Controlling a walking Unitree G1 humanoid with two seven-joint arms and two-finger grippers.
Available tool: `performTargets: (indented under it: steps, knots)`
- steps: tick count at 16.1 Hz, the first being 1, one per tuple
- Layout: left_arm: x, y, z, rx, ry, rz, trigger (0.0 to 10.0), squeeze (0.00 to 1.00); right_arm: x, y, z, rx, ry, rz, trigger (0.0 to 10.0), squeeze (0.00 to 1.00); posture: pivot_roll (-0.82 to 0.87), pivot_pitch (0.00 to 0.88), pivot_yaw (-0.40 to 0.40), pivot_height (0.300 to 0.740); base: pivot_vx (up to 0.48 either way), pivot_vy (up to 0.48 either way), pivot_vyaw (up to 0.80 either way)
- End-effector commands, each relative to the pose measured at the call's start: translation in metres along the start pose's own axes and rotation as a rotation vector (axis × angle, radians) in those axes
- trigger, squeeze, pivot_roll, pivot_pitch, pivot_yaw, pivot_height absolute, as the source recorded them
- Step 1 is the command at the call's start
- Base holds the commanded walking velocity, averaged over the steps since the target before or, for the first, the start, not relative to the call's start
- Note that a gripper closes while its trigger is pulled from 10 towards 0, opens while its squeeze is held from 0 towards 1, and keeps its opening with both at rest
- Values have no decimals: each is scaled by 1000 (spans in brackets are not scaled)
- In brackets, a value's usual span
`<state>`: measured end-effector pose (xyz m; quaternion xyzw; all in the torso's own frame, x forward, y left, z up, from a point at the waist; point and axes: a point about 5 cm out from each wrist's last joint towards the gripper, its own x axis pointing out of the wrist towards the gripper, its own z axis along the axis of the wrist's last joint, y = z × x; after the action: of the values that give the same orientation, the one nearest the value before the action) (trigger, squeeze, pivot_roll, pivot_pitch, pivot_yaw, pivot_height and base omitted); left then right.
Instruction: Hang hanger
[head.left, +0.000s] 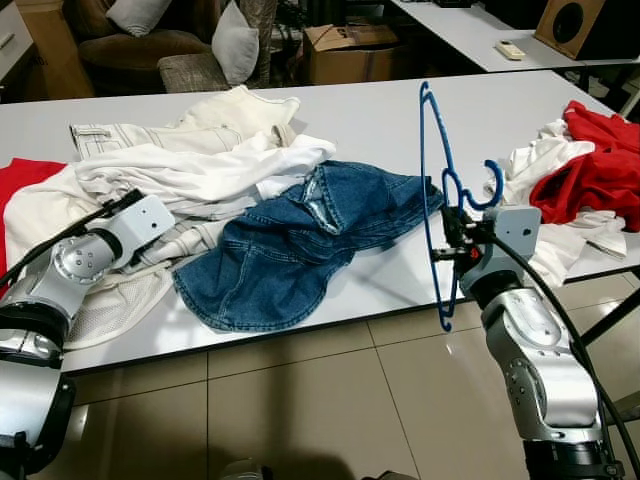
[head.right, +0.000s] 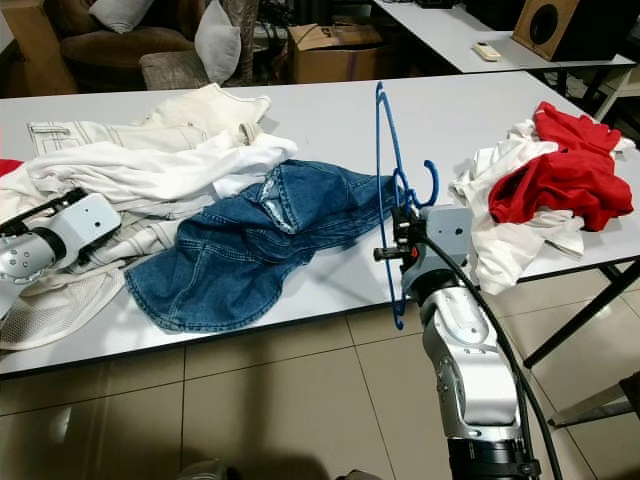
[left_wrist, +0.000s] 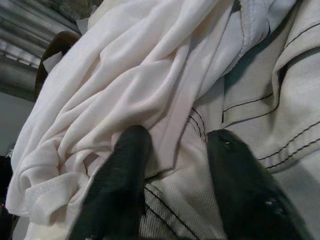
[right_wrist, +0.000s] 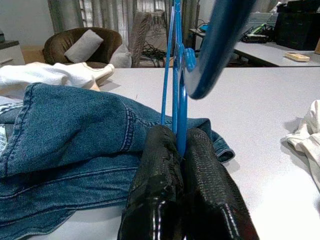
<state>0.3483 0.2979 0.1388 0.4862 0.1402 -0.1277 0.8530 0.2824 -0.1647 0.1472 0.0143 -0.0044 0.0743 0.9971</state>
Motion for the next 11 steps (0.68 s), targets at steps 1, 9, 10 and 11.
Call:
performTargets:
  steps: [1,9,10,11]
  knots:
    - [0,5,-1,15,22,8,1529,43,1,0,6,0,-20,1,10000,0,-91,0,25,740,0,0,0]
    - [0,5,-1,-2,25,16,0,0,2,0,7,-2,-20,4,10000,0,-91,0,23,740,0,0,0]
    - [0,5,-1,-3,29,17,0,0,2,0,7,-2,-20,4,10000,0,-93,0,23,740,0,0,0]
    - [0,5,-2,-6,31,19,0,0,2,0,7,-3,-21,4,10000,0,-93,0,23,740,0,0,0]
